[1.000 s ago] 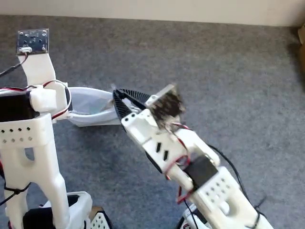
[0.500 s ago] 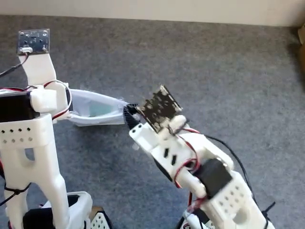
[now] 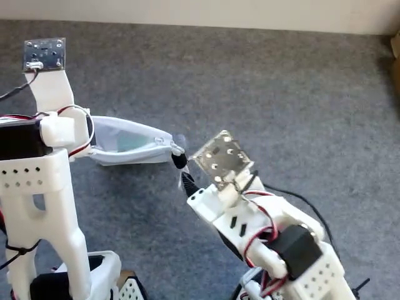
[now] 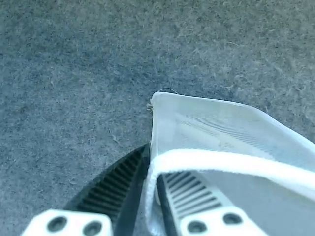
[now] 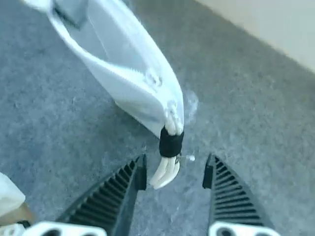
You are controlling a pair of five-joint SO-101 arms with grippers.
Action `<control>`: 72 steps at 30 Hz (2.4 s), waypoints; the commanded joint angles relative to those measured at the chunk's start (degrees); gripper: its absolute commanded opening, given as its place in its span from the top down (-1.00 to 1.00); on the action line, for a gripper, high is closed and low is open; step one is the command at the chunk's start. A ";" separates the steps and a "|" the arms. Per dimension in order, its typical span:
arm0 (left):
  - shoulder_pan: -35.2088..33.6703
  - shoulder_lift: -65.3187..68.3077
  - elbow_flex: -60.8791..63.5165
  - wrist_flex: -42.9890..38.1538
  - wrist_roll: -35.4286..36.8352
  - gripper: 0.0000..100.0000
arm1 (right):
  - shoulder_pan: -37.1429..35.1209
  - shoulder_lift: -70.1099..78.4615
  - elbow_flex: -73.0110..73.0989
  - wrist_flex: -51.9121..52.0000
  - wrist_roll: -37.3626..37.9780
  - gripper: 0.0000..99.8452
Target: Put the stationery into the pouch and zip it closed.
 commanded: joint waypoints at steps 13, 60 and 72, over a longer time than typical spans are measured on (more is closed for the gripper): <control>0.75 -0.57 0.04 0.00 -0.35 0.99 | 0.75 -0.57 19.91 -28.62 -0.18 0.62; 0.75 -0.40 1.36 0.00 -0.44 0.99 | 1.80 12.97 18.77 -40.04 10.55 0.63; 0.75 -0.40 1.36 -0.44 -0.44 0.99 | 1.89 12.26 17.27 -39.78 10.55 0.65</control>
